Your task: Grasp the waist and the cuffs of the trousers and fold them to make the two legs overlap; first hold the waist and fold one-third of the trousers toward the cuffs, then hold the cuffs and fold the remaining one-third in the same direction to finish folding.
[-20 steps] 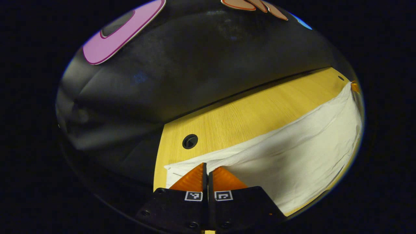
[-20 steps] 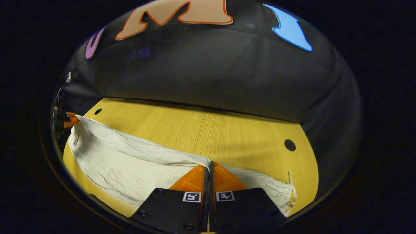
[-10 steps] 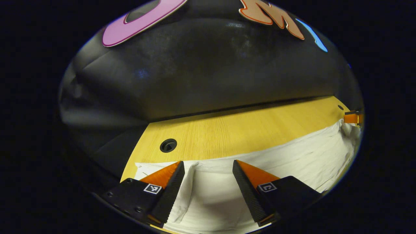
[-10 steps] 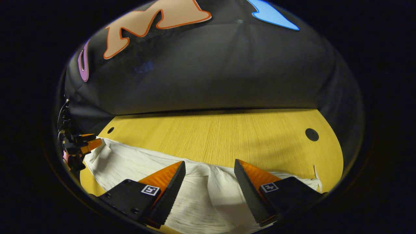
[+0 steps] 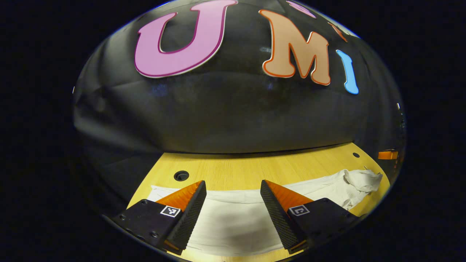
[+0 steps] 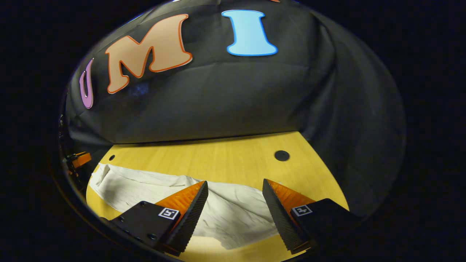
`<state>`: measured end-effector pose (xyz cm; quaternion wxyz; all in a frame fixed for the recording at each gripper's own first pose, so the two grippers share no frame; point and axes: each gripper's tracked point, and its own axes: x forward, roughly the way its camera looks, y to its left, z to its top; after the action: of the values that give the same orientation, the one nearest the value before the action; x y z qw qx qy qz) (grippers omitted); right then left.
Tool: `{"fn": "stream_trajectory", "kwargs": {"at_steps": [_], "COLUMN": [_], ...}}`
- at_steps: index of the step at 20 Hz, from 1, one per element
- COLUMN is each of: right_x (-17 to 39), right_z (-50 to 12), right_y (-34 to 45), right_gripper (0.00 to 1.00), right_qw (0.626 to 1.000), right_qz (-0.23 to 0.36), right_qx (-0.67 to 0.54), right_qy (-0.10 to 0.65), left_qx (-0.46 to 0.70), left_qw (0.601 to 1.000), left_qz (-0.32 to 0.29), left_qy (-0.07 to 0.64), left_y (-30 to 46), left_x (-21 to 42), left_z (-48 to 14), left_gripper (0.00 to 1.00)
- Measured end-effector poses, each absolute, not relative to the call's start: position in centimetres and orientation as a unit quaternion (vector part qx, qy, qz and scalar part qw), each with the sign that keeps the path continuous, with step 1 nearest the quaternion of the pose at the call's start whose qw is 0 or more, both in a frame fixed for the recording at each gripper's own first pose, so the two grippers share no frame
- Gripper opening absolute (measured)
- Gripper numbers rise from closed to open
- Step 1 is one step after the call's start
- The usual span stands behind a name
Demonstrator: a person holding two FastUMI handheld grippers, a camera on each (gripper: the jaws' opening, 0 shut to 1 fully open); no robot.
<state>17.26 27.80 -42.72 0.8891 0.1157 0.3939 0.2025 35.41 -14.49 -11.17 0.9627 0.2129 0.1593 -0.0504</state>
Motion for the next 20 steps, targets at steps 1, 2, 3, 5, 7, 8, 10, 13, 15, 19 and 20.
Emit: {"fn": "stream_trajectory", "kwargs": {"at_steps": [1, 2, 3, 5, 7, 8, 10, 13, 15, 19, 20], "right_x": [16.3, 15.5, 14.6, 13.1, 12.2, 11.8, 11.4, 11.1, 11.3, 11.3, 11.2], "right_z": [-43.4, -44.1, -44.9, -46.7, -48.4, -49.1, -50.1, -51.9, -53.0, -54.2, -54.3], "right_y": [25.9, 24.6, 23.4, 21.2, 20.1, 19.8, 20.5, 21.3, 22.0, 23.1, 23.5], "right_gripper": [0.96, 0.92, 0.92, 0.92, 0.92, 0.92, 0.92, 0.97, 0.97, 0.89, 0.94], "right_qw": [0.888, 0.886, 0.884, 0.877, 0.868, 0.864, 0.853, 0.837, 0.826, 0.802, 0.797], "right_qz": [0.189, 0.177, 0.164, 0.142, 0.125, 0.12, 0.118, 0.117, 0.117, 0.117, 0.117], "right_qx": [0.117, 0.119, 0.123, 0.138, 0.162, 0.173, 0.198, 0.23, 0.253, 0.304, 0.314], "right_qy": [0.403, 0.412, 0.419, 0.437, 0.452, 0.457, 0.469, 0.483, 0.49, 0.502, 0.503], "left_qx": [0.213, 0.207, 0.199, 0.186, 0.175, 0.171, 0.169, 0.171, 0.182, 0.191, 0.191], "left_qw": [0.963, 0.965, 0.966, 0.969, 0.971, 0.972, 0.973, 0.974, 0.973, 0.972, 0.972], "left_qz": [-0.056, -0.064, -0.072, -0.089, -0.096, -0.094, -0.09, -0.084, -0.076, -0.059, -0.054], "left_qy": [0.153, 0.151, 0.15, 0.14, 0.133, 0.131, 0.131, 0.123, 0.123, 0.126, 0.127], "left_y": [-15.3, -16.1, -16.8, -18.7, -20.1, -20.6, -21.1, -21.9, -21.8, -21.2, -21.1], "left_x": [34.2, 33.0, 31.7, 29.6, 27.7, 26.9, 25.9, 24.8, 24.1, 23.7, 23.7], "left_z": [-10.7, -10.5, -10.6, -10.6, -10.5, -10.5, -10.6, -9.8, -9.7, -9.7, -9.7], "left_gripper": [0.92, 0.92, 0.92, 0.93, 0.93, 0.93, 0.94, 0.94, 0.94, 0.94, 0.94]}}
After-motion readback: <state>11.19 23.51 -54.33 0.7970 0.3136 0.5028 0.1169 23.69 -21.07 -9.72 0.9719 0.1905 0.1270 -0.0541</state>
